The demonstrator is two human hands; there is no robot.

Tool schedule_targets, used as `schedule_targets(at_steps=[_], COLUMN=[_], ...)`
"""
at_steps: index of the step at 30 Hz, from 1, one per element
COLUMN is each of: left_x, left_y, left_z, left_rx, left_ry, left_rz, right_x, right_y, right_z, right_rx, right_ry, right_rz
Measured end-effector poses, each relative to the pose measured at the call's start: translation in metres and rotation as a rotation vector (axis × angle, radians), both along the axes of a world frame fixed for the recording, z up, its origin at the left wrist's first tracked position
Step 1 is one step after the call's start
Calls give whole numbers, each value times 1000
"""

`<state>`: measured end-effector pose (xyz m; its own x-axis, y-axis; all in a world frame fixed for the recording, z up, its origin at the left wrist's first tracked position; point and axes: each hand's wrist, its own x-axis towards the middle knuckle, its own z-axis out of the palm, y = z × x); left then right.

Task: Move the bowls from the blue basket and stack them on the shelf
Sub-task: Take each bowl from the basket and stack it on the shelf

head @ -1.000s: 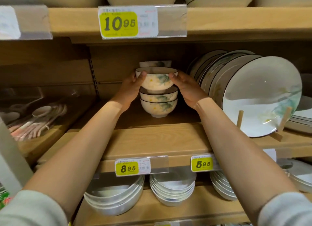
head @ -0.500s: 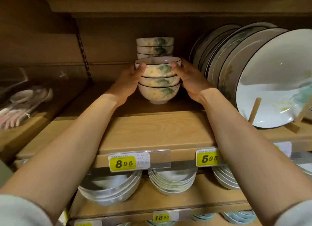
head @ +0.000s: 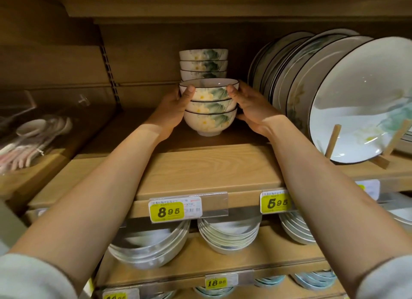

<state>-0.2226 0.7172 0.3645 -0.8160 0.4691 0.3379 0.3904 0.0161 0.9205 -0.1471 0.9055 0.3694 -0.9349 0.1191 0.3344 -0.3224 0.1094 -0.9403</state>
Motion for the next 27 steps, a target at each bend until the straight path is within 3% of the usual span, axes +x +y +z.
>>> schedule_targets(at_steps=[16,19,23,27], left_x=[21,25,40,84], left_y=[-7,-13,-26,-54], left_z=[8,15,33,38], left_rx=[77,13,-54,181], left_ry=[-86,-113,-285,-289], left_rz=[-98,-6,211,208], right_x=[10,14,35,83], right_y=[-5,-7,-25,-55], right_z=[0,6,16,20], right_rx=[-92,-131,-209,-334], right_ry=[-100,-145,-148,-14], right_rz=[33,-69,-379,-445])
